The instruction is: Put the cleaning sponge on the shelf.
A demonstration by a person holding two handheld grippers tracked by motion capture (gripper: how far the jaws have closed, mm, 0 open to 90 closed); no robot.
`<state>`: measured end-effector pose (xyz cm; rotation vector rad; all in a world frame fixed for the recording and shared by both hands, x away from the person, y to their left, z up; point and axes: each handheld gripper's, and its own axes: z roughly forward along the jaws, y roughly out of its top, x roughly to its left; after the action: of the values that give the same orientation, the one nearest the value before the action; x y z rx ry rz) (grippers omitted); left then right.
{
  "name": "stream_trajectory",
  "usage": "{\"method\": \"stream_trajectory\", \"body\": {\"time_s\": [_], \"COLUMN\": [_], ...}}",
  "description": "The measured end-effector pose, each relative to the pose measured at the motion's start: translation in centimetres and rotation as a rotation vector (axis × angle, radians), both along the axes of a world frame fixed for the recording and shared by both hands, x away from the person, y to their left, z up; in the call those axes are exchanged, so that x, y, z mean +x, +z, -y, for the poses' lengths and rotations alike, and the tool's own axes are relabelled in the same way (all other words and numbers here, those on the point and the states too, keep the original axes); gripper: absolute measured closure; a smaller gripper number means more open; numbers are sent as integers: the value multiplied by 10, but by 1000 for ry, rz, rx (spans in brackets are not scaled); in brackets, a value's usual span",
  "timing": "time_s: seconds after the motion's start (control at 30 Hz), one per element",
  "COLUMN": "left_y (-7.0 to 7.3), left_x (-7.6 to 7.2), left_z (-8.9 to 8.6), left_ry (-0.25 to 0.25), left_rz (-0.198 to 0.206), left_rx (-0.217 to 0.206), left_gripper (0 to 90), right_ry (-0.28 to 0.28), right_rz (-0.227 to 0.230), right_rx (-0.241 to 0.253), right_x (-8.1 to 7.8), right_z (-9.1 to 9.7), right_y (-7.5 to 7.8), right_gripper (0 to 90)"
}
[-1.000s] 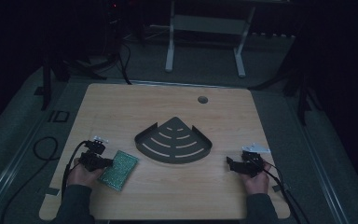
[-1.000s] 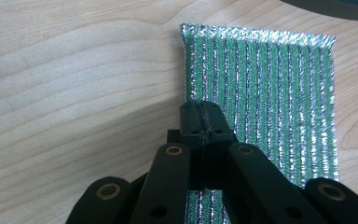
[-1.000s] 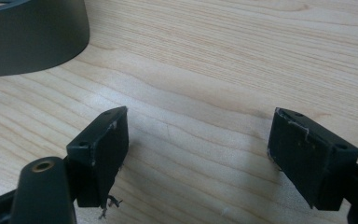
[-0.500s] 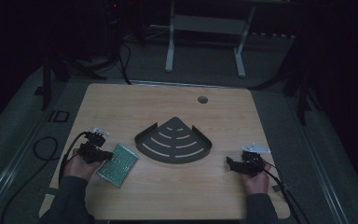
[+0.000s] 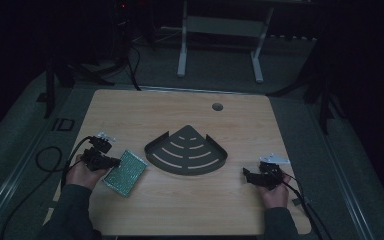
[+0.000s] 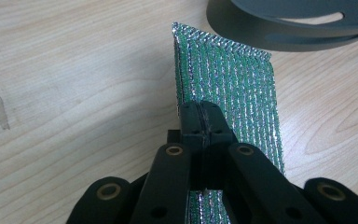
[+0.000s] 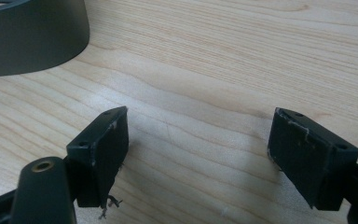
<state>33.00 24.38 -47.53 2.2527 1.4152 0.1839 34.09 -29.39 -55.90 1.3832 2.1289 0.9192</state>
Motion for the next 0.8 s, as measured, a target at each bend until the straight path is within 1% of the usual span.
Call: {"method": "stream_trajectory", "body": {"time_s": [0.33, 0.4, 0.43, 0.63, 0.7, 0.8], "left_y": [10, 12, 13, 21, 24, 28], "left_x": [5, 5, 5, 7, 9, 13], "left_z": [-5, -6, -6, -5, -5, -6], "left_ry": [-7, -11, -6, -26, -39, -54], "left_rz": [11, 15, 23, 36, 38, 43], "left_rx": [2, 1, 0, 2, 12, -7], "left_gripper": [900, 900, 900, 900, 900, 900], "right_ry": [0, 0, 0, 0, 0, 0], "right_rz": [0, 0, 0, 0, 0, 0], "right_rx": [0, 0, 0, 0, 0, 0], "right_x": [0, 0, 0, 0, 0, 0], "right_z": [0, 0, 0, 0, 0, 0], "right_y": [0, 0, 0, 0, 0, 0], "right_gripper": [198, 198, 198, 198, 198, 198]}}
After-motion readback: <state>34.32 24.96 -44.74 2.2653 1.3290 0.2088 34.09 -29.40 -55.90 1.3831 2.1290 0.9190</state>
